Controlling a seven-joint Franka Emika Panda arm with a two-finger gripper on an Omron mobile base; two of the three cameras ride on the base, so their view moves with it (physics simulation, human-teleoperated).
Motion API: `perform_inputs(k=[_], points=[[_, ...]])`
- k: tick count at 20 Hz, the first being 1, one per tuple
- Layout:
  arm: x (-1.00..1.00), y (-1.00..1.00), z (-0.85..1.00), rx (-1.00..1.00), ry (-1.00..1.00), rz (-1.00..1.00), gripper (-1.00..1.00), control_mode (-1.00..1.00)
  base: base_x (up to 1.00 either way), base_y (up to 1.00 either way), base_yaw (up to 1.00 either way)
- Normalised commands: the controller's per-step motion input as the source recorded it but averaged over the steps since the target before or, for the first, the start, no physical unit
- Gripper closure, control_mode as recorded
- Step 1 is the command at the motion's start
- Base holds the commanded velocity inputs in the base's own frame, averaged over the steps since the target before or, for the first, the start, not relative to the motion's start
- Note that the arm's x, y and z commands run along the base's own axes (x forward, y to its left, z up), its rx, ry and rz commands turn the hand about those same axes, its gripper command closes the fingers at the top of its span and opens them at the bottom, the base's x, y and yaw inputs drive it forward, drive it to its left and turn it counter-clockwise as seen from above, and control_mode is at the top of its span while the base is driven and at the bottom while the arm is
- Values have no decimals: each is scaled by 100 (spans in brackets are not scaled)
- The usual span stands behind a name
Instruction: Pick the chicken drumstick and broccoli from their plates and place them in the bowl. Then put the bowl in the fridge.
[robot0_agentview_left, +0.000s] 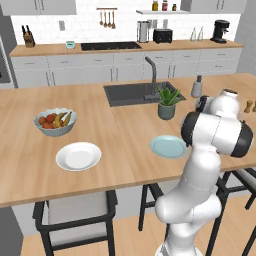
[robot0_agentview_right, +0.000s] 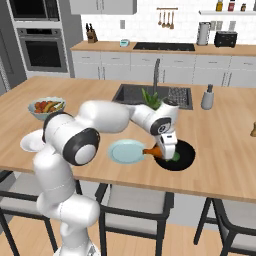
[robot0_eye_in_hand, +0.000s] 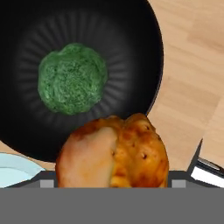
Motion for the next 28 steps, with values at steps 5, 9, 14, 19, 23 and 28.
perform_inputs(k=[5, 9, 14, 19, 23, 28], points=[[31, -51, -37, -12, 2, -9, 100, -100, 0, 0, 0], [45, -29, -16, -6, 4, -11, 100, -100, 0, 0, 0], [23, -15, -3, 0, 6, -2, 100, -100, 0, 0, 0], [2, -17, 0, 0, 0, 0, 100, -100, 0, 0, 0], [0, -21, -7, 0, 0, 0, 100, -100, 0, 0, 0], [6, -2, -21, 0, 0, 0, -100, -100, 0, 0, 0]])
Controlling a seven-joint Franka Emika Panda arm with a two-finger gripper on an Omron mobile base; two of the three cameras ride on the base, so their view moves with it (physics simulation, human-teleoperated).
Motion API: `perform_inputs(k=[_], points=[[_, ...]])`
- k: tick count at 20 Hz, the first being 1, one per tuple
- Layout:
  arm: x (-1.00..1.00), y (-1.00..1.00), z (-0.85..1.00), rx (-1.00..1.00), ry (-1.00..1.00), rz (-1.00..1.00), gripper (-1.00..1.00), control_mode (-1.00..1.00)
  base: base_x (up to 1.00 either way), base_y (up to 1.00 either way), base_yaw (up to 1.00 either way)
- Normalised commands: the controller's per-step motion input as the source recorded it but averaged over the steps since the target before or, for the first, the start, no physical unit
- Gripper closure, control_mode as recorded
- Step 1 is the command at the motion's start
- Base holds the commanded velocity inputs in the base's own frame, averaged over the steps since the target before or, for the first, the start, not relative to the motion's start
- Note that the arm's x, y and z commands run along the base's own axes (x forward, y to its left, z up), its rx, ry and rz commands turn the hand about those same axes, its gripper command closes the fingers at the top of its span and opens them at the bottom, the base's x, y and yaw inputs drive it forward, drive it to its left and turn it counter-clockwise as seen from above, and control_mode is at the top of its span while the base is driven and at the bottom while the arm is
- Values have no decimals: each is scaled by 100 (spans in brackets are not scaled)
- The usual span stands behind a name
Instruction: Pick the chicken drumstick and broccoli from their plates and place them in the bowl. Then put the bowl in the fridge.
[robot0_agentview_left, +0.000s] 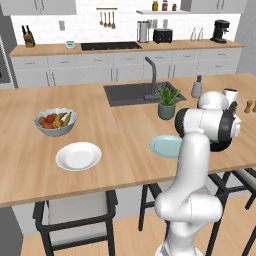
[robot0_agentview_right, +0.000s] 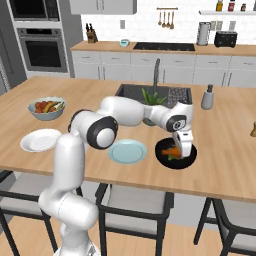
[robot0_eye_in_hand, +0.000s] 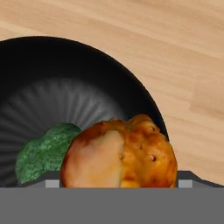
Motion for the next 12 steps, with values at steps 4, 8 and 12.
perform_inputs(k=[4, 8, 12], points=[[20, 0, 1, 0, -3, 0, -100, -100, 0, 0, 0], [19, 0, 9, 0, -8, 0, -100, -100, 0, 0, 0], [13, 6, 9, 0, -11, 0, -100, -100, 0, 0, 0]])
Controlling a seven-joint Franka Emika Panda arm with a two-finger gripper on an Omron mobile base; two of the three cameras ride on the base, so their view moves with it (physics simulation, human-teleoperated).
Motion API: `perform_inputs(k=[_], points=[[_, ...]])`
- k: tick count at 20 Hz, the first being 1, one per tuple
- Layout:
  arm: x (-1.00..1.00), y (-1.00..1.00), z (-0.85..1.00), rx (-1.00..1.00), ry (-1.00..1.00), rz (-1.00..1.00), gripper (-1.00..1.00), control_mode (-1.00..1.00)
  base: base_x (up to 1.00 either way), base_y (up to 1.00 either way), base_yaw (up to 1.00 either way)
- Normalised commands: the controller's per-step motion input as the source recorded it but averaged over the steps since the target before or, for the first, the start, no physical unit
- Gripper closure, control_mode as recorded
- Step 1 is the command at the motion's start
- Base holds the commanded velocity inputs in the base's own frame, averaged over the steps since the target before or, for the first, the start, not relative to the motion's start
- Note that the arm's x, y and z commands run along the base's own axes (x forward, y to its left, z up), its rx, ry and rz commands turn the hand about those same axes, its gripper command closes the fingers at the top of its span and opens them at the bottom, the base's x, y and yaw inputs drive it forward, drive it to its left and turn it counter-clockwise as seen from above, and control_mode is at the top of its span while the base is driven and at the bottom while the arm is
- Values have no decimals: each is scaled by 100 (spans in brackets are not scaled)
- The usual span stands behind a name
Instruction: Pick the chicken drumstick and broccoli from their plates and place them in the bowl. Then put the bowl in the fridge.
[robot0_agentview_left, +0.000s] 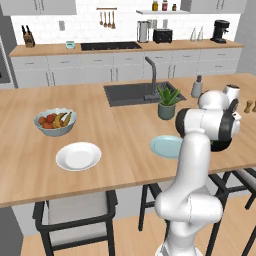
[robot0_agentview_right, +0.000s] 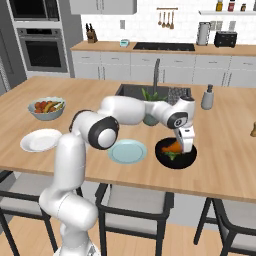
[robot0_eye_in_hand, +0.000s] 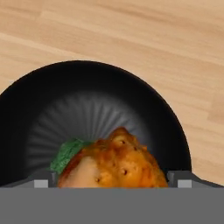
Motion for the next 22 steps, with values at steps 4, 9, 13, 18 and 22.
perform_inputs(k=[4, 9, 13, 18, 22], points=[[-11, 1, 23, 0, -12, 0, -100, -100, 0, 0, 0], [-23, -5, 38, 0, -15, 0, -100, -100, 0, 0, 0], [-45, -23, 16, 0, -8, 0, -100, -100, 0, 0, 0], [-53, -13, -11, 0, 0, -8, -100, -100, 0, 0, 0], [-6, 51, -14, 0, -1, -11, -100, -100, 0, 0, 0]])
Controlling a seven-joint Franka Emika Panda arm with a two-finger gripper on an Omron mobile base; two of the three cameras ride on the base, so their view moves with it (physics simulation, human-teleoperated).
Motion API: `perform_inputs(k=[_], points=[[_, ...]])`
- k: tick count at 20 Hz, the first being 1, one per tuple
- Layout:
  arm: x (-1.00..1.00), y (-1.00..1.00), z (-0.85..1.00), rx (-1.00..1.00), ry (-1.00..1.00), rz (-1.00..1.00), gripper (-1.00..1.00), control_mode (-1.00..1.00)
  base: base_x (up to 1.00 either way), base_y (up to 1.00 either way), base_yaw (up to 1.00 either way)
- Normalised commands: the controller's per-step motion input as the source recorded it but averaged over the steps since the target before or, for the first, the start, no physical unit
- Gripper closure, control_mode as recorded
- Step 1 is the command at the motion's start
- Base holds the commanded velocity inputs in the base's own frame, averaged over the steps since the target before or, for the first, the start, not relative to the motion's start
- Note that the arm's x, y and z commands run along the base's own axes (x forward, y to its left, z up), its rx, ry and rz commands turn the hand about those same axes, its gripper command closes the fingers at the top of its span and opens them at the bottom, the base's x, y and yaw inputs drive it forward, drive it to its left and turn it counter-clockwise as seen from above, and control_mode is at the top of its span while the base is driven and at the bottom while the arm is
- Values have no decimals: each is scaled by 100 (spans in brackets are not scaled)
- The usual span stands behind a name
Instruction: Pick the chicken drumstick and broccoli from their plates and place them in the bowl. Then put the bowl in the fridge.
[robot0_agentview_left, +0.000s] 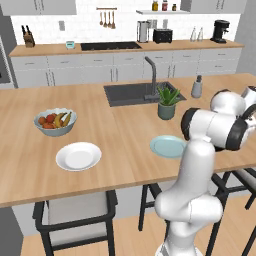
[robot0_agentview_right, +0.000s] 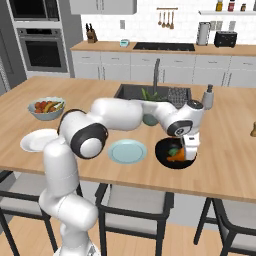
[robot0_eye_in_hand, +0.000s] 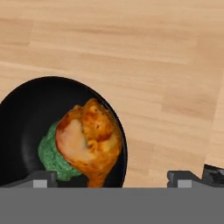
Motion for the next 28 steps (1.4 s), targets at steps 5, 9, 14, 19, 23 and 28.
perform_inputs(k=[5, 9, 14, 19, 23, 28], points=[[0, 95, 0, -2, -1, -16, -100, -100, 0, 0, 0], [0, 96, 0, -4, 0, -29, -100, -100, 0, 0, 0], [0, 58, -1, -3, 1, -52, -100, -100, 0, 0, 0], [8, 8, 0, 1, 7, -57, -100, -100, 0, 0, 0], [25, 0, 0, 6, 1, -49, -100, -100, 0, 0, 0], [42, 0, 0, 6, 0, -34, -100, -100, 0, 0, 0]])
